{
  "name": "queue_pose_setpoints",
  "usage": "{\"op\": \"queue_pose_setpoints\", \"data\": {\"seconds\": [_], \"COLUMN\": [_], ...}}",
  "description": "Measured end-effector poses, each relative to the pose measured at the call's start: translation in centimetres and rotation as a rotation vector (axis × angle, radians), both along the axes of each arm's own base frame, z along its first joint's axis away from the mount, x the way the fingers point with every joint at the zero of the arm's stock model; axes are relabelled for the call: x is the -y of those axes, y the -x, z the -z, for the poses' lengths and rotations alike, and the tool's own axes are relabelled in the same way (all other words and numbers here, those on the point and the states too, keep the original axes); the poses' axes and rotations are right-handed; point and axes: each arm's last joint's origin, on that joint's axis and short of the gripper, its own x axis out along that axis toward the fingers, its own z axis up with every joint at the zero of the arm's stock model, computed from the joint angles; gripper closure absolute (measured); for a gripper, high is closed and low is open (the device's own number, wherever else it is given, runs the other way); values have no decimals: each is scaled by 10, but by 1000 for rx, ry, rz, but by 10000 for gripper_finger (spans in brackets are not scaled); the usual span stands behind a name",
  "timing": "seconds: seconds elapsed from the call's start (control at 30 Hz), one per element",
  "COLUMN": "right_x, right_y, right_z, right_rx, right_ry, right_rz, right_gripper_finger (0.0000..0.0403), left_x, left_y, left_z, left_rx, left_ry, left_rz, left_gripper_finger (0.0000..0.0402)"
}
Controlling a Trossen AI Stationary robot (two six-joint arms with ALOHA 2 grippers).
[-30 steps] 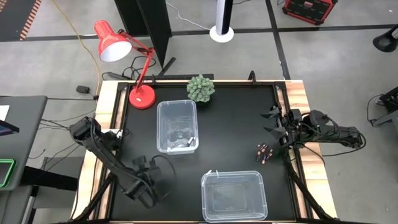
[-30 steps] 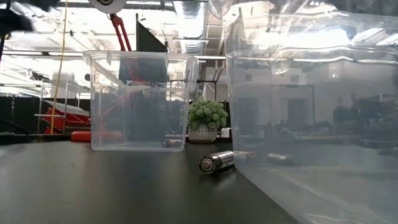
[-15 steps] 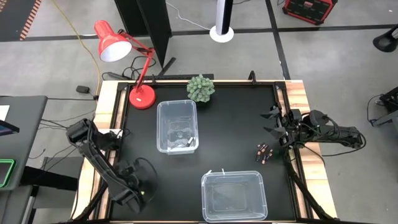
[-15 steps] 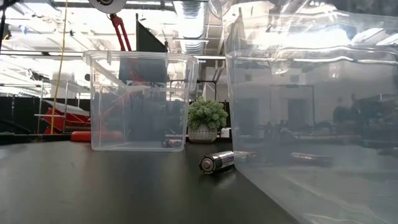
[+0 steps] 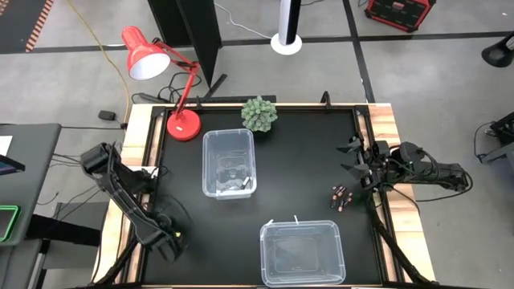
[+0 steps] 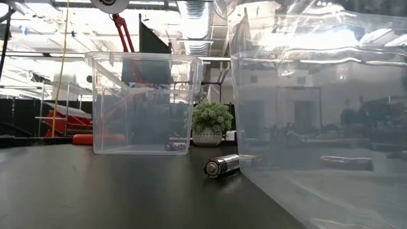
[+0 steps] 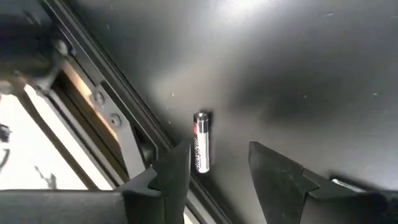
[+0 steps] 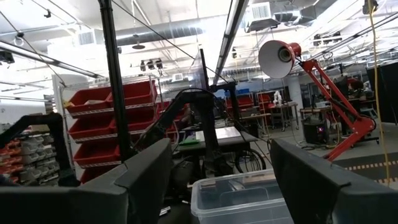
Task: Sort batteries
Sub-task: Put the silver battery into the top transparent bin
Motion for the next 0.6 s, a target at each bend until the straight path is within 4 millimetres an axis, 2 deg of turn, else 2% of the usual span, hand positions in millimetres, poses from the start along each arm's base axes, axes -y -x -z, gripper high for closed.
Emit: {"op": "queue_pose_setpoints", "data": {"seconds": [0.27, 0.6], "right_x": [0, 0], "right_y": [0, 0], "right_z": [0, 0], "right_rx": [0, 0], "right_ry": [0, 0], "right_rz": [0, 0], "right_gripper_finger": [111, 111], "left_x": [-19, -23], "left_y": [16, 20], "left_z": [8, 24], "left_rx": [37, 64], "left_ry": [70, 156], "left_rz": [-73, -74], "left_gripper_finger": [246, 246]}}
